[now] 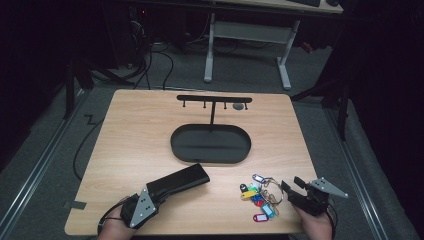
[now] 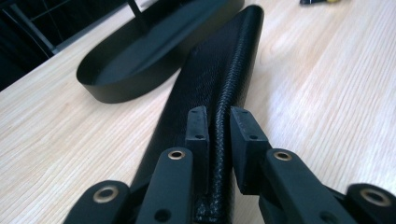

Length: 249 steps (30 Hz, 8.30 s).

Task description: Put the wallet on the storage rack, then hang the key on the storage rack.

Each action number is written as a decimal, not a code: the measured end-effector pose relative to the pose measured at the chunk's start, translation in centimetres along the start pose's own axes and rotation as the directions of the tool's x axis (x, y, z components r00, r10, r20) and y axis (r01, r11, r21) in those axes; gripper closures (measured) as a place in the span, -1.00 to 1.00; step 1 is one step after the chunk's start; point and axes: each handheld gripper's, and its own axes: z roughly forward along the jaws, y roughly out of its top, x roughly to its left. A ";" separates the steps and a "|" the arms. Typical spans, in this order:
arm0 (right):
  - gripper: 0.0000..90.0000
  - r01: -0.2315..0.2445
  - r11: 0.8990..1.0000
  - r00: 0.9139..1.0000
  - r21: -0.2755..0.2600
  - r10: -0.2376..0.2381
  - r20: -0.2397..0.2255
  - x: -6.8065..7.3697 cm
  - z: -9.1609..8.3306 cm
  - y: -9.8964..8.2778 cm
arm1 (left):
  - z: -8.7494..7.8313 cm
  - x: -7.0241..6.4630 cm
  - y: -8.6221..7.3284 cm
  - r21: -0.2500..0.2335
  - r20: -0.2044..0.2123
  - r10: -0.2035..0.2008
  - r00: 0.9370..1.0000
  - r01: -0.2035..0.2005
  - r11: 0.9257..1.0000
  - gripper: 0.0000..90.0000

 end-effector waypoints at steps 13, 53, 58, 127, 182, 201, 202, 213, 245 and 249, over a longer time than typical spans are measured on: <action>-0.11 -0.007 1.000 1.000 0.006 0.007 -0.004 0.0 0.3 0.0 | -1.1 0.8 0.5 -0.063 0.035 -0.142 0.989 0.144 0.988 0.79; -0.11 -0.002 1.000 1.000 0.000 0.002 0.000 0.4 0.0 0.1 | -1.9 2.6 0.6 -0.167 0.162 -0.416 0.895 0.441 0.882 0.81; -0.11 -0.002 1.000 1.000 0.001 0.002 0.000 0.4 0.0 0.1 | -1.8 3.0 0.2 -0.169 0.134 -0.416 0.900 0.434 0.885 0.80; -0.11 0.009 1.000 1.000 0.016 -0.009 -0.015 0.4 0.8 -0.1 | -1.0 2.0 -0.8 -0.072 0.133 -0.259 0.957 0.270 0.960 0.62; -0.02 0.027 1.000 0.999 -0.008 -0.027 -0.031 -0.1 -1.7 -0.6 | 4.0 4.0 7.6 -0.167 0.075 0.067 0.995 -0.053 0.984 0.65; -0.02 0.002 1.000 1.000 -0.022 -0.002 -0.013 -0.5 -1.9 -0.5 | 8.9 7.2 10.5 -0.164 0.117 0.215 0.970 -0.195 0.967 0.65; -0.02 0.004 1.000 1.000 -0.022 -0.004 -0.013 -0.5 -1.9 -0.5 | 9.2 7.6 10.6 -0.157 0.114 0.212 0.971 -0.193 0.969 0.65; -0.02 0.000 1.000 1.000 -0.009 0.000 -0.001 -0.2 -1.8 -0.7 | 12.5 9.8 10.3 -0.109 0.101 0.185 0.978 -0.174 0.979 0.65; 0.00 -0.023 1.000 1.000 -0.002 0.023 0.002 -0.5 -2.2 -1.2 | 16.8 9.7 8.1 -0.015 0.198 0.168 0.966 -0.168 0.986 0.55; 0.00 -0.031 1.000 0.999 -0.002 0.031 0.005 -0.6 -2.2 -1.2 | 16.5 9.4 7.8 0.005 0.201 0.169 0.965 -0.174 0.985 0.47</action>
